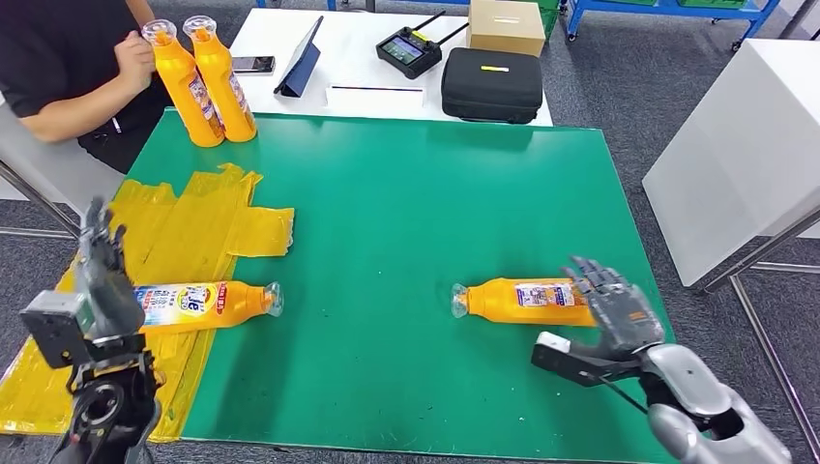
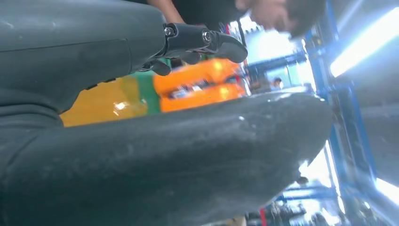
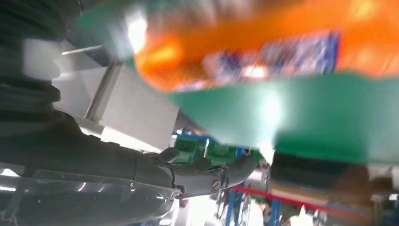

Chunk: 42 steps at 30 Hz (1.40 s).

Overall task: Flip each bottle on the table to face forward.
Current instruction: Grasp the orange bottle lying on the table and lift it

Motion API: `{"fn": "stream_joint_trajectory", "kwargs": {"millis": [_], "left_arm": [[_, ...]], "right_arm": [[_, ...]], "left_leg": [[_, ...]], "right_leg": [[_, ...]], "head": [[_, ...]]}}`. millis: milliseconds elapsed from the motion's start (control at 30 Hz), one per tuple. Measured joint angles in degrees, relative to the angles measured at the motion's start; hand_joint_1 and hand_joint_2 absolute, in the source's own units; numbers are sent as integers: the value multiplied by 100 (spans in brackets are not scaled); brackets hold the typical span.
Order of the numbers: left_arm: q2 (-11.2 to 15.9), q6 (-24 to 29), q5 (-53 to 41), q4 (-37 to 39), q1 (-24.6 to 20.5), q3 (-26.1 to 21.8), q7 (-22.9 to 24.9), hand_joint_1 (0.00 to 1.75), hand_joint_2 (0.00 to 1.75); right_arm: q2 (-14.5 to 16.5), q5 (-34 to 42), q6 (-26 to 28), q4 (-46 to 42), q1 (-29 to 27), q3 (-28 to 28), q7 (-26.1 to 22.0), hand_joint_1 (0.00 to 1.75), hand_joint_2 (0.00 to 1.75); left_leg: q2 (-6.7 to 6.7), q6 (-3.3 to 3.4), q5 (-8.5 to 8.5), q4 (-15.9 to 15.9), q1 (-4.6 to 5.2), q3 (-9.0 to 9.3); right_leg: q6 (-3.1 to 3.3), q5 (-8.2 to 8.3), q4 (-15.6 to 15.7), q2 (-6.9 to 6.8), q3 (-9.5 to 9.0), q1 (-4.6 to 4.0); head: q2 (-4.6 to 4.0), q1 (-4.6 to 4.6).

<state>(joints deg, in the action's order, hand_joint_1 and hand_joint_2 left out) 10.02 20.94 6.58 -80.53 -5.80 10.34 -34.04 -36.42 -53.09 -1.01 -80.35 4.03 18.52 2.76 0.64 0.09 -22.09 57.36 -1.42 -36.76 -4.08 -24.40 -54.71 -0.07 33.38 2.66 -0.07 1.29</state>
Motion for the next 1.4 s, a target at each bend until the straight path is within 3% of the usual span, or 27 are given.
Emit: {"fn": "stream_joint_trajectory", "kwargs": {"millis": [300, 500, 667, 933, 1133, 1400], "left_arm": [[-50, 16, 68, 245, -501, 286, 32, 0, 0], [-57, 31, 69, 271, -531, 304, 18, 0, 0], [-44, 83, 96, 270, -470, 297, 7, 0, 0], [9, 85, 201, 272, -431, 291, -50, 0, 0], [59, 77, 376, 277, -402, 291, -124, 0, 0], [111, 32, 566, 337, -441, 298, -202, 0, 0]], "right_arm": [[296, -73, -342, 1022, 349, 567, 156, 0, 175], [522, -544, 58, 1765, 839, 745, 394, 0, 175], [544, -749, 371, 1880, 907, 642, 489, 0, 175], [534, -854, 456, 1870, 877, 333, 393, 0, 175], [423, -729, 225, 1919, 837, 281, 127, 0, 175], [546, -638, 16, 2655, 1205, 456, -178, 0, 175]], "left_leg": [[2, 0, 1, 1, 1, -1], [3, 5, 6, 0, 1, 5], [-1, 6, 7, 1, 4, 2], [-9, 6, 6, 1, 3, -2], [-10, 6, 6, 1, 4, -5], [8, 5, 4, 0, 0, 14]], "right_leg": [[-2, 2, 0, 4, 1, 1], [-2, 2, 0, -1, -7, 1], [-5, 3, -1, -2, -11, 3], [-5, 3, -1, -2, -5, 2], [-5, 3, 0, -2, -3, 3], [-2, 5, 1, 6, -8, 0]], "head": [[0, -1], [0, -1], [0, -1], [0, 0], [0, 0], [0, -1]]}}
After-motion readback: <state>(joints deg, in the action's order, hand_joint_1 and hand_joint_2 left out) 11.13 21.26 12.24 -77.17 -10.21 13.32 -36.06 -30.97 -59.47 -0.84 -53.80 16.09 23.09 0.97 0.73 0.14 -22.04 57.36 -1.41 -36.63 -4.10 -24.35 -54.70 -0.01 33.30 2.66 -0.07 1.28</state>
